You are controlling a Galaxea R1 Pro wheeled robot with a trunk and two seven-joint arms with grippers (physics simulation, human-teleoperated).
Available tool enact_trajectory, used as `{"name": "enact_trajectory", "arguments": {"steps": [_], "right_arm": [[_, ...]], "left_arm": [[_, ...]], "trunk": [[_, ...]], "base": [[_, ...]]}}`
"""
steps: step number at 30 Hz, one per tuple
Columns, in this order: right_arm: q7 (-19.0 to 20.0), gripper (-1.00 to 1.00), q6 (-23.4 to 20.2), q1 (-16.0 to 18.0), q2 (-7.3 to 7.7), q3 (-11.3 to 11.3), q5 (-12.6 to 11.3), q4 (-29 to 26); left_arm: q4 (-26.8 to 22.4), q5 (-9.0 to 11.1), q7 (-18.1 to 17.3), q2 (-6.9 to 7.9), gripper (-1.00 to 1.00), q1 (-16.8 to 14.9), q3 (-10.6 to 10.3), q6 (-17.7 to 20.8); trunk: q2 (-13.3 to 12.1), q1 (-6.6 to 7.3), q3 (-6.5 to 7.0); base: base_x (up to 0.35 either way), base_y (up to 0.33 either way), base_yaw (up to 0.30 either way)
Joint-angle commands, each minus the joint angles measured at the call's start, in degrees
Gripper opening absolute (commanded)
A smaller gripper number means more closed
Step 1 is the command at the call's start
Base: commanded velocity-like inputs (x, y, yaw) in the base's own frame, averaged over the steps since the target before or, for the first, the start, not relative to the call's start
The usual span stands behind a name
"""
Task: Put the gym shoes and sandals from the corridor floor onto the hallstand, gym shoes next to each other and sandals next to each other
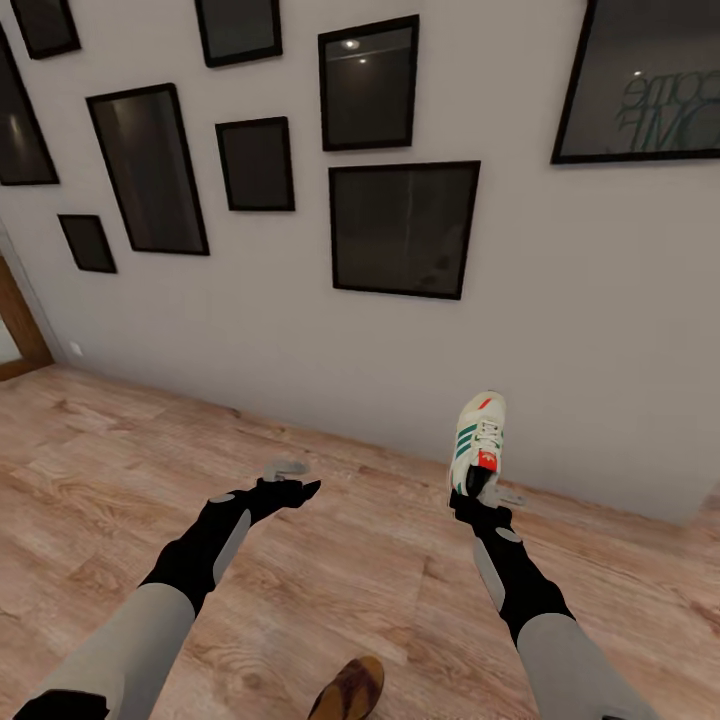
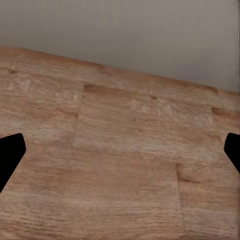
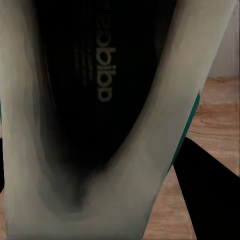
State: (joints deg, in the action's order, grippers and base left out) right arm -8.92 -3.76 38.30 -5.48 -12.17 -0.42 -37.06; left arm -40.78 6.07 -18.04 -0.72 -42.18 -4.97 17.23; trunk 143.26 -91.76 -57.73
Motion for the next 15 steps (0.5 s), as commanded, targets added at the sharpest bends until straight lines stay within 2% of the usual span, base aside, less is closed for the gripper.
{"name": "enact_trajectory", "arguments": {"steps": [1, 7, 11, 13, 15], "right_arm": [[-0.1, -1.00, -0.3, 0.0, -0.06, -0.1, 0.0, -0.1], [-0.1, -1.00, -0.4, 0.0, -0.06, -0.1, 0.0, -0.1], [-0.1, -1.00, -0.4, 0.0, -0.06, -0.1, 0.0, -0.1], [-0.1, -1.00, -0.4, 0.0, -0.06, -0.1, 0.0, -0.1], [-0.1, -1.00, -0.4, 0.0, -0.06, -0.1, 0.0, -0.1]], "left_arm": [[-0.1, 0.6, 0.0, 0.02, 1.00, 0.0, 0.0, 0.5], [-0.1, 0.6, 0.0, 0.02, 1.00, 0.0, 0.0, 0.5], [-0.1, 0.6, 0.0, 0.02, 1.00, 0.0, 0.0, 0.5], [-0.1, 0.6, 0.0, 0.02, 1.00, 0.0, 0.0, 0.5], [-0.1, 0.6, 0.0, 0.02, 1.00, 0.0, 0.0, 0.5]], "trunk": [[0.0, 0.01, -0.03], [0.0, 0.01, 0.09], [0.0, 0.01, 0.14], [0.0, 0.01, 0.15], [0.0, 0.01, 0.15]], "base": [[0.000, 0.000, -0.272], [0.000, 0.006, -0.272], [0.000, 0.139, -0.254], [0.000, 0.238, -0.074], [0.000, 0.011, -0.003]]}}
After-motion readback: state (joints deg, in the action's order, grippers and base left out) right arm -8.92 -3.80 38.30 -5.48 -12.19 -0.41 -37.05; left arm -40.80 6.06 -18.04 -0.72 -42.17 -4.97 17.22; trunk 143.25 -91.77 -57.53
